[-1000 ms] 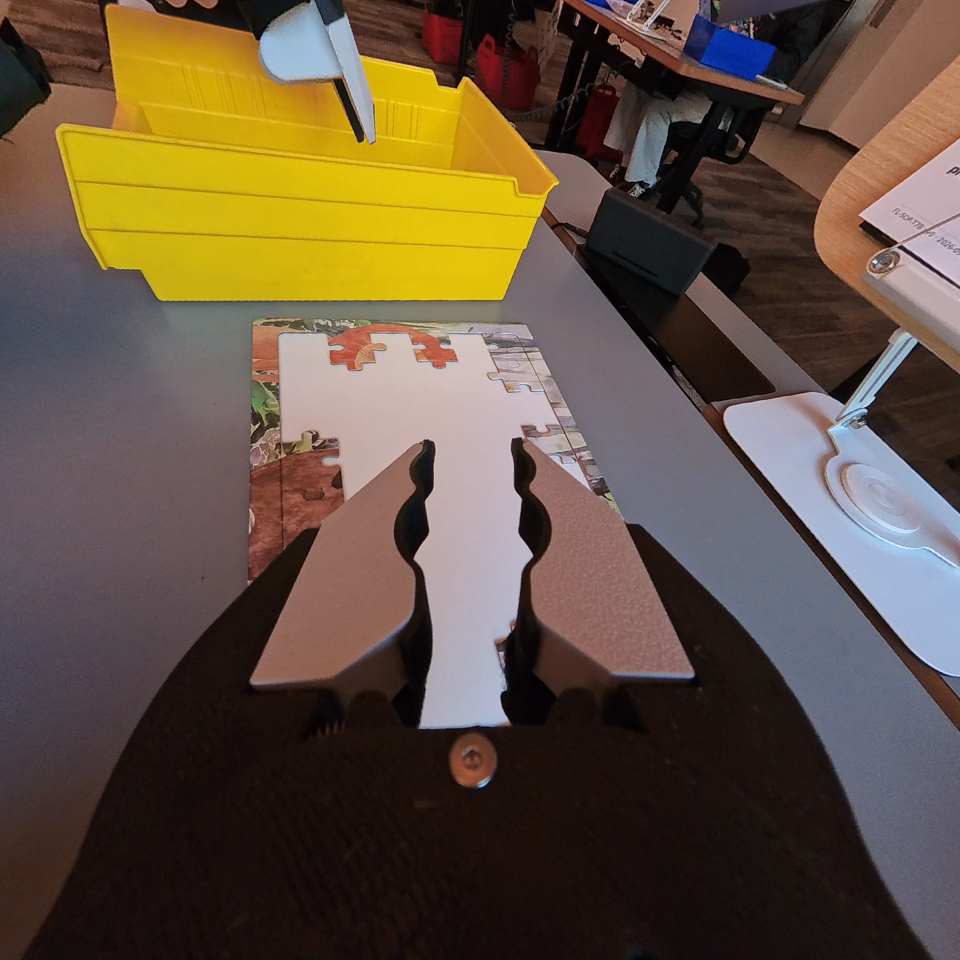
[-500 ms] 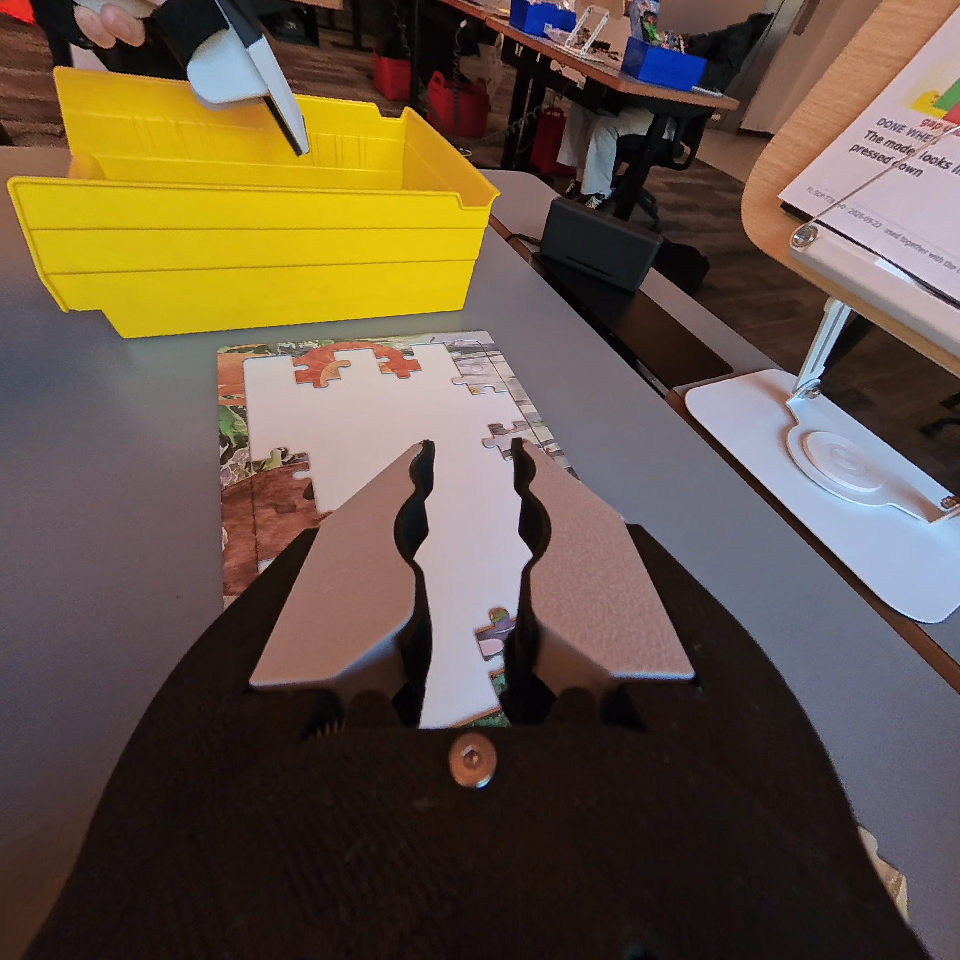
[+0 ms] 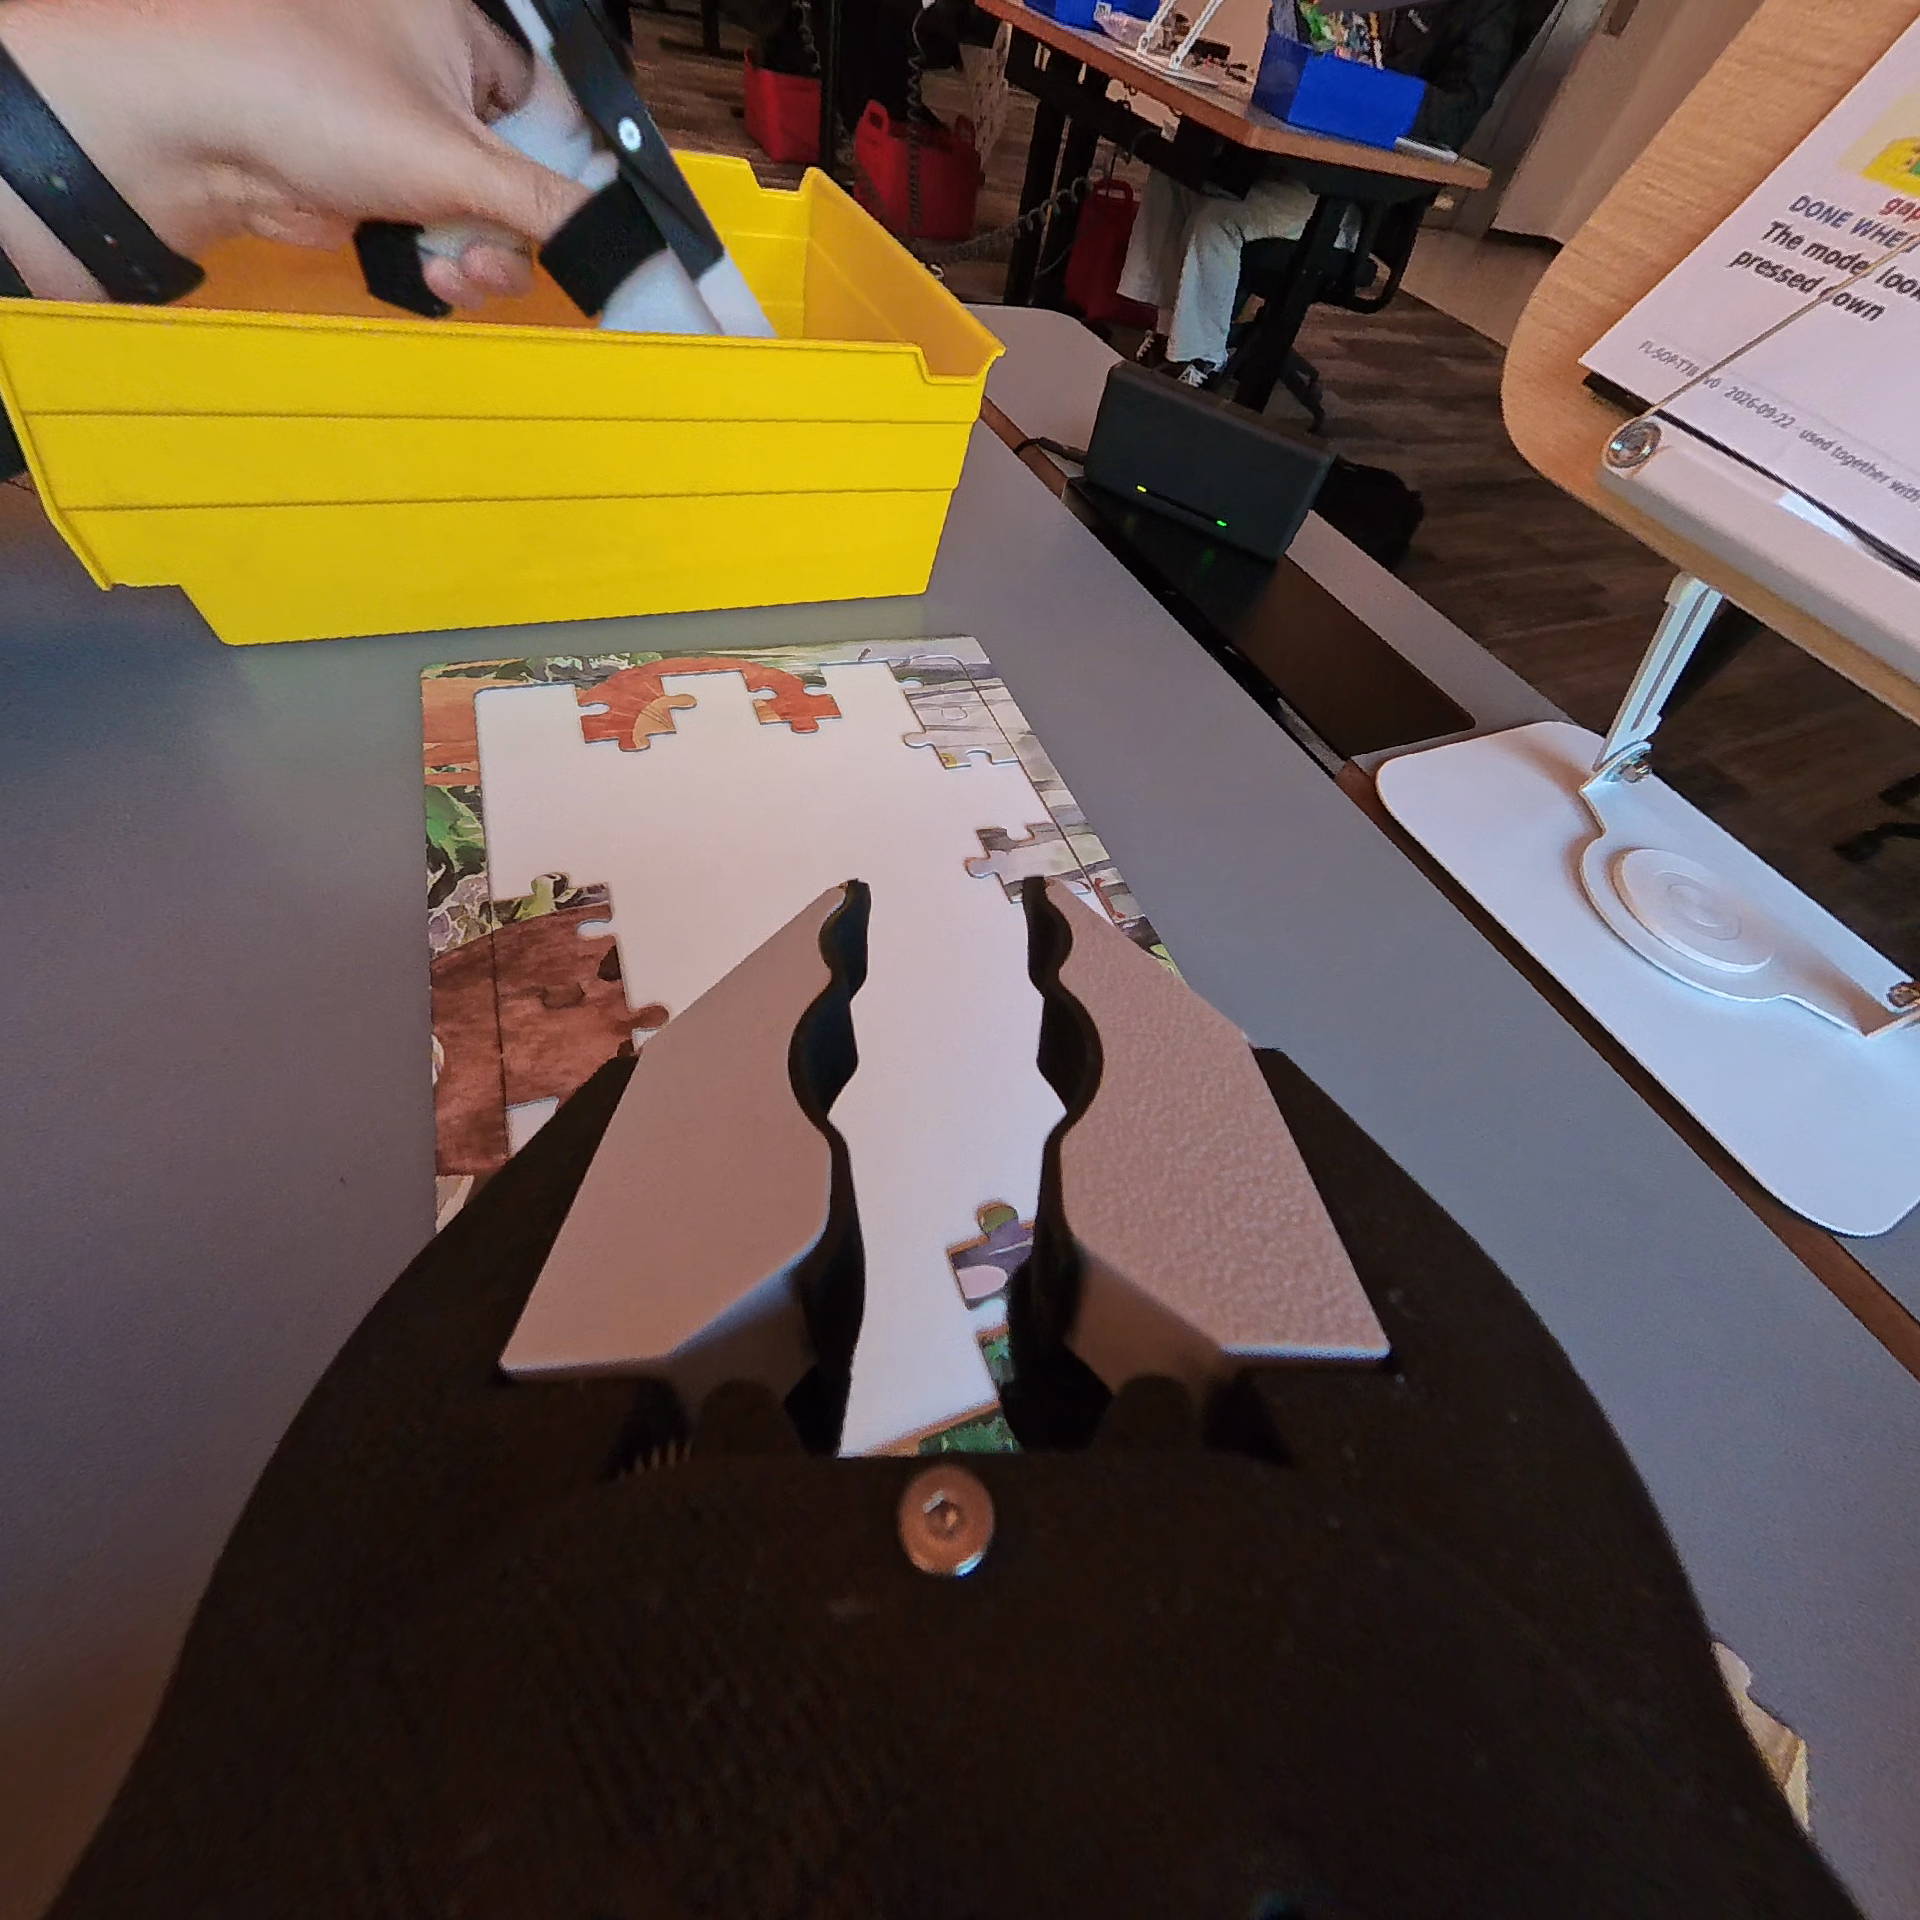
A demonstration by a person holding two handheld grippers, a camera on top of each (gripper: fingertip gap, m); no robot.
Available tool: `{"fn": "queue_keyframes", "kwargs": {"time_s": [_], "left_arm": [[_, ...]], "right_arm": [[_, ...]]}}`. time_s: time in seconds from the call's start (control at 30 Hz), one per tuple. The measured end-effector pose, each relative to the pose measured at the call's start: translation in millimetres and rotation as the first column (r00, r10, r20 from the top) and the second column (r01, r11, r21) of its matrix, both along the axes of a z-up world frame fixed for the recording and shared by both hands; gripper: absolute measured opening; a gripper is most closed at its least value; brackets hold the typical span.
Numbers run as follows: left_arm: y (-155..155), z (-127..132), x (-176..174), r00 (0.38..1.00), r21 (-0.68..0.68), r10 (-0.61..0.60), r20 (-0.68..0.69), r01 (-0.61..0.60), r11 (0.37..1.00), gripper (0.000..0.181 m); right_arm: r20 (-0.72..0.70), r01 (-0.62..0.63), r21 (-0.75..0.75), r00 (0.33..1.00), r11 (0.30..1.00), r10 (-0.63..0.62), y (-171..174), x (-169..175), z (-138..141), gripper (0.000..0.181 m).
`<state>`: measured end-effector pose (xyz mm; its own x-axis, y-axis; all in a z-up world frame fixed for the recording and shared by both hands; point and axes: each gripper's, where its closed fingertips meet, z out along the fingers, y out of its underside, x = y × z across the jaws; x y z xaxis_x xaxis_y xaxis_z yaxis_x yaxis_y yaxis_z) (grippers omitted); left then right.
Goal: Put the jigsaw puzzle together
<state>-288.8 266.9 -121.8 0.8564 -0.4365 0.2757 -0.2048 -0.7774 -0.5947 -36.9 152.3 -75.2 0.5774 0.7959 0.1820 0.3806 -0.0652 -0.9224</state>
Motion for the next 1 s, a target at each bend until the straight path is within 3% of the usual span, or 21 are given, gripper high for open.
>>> {"fn": "queue_keyframes", "kwargs": {"time_s": [0.13, 0.27, 0.33, 0.8, 1.0], "left_arm": [[5, -16, 15, 0.993, 0.053, -0.09, -0.081, 0.095, 0.994, 0.04], [8, -36, 12, 0.951, 0.07, -0.132, -0.28, 0.158, 0.985, 0.041], [11, -41, 10, 0.93, 0.09, -0.128, -0.346, 0.168, 0.982, 0.026], [13, -40, 11, 0.922, 0.106, -0.147, -0.358, 0.197, 0.975, 0.034], [6, -42, 18, 0.923, 0.087, -0.195, -0.331, 0.236, 0.968, 0.012]], "right_arm": [[0.006, -0.002, -0.01, 1.0, 1.0, 0.003, 0, 3, -3, 0.031], [0.007, -0.007, -0.021, 1.0, 1.0, 0.008, 0, 2, -5, 0.031], [0.018, -0.01, -0.026, 1.0, 1.0, 0.011, 0, 1, -7, 0.031], [0.065, -0.018, -0.035, 0.998, 0.999, 0.02, -2, -1, -13, 0.031], [0.068, -0.017, -0.037, 0.998, 0.999, 0.019, -3, -1, -14, 0.031]]}}
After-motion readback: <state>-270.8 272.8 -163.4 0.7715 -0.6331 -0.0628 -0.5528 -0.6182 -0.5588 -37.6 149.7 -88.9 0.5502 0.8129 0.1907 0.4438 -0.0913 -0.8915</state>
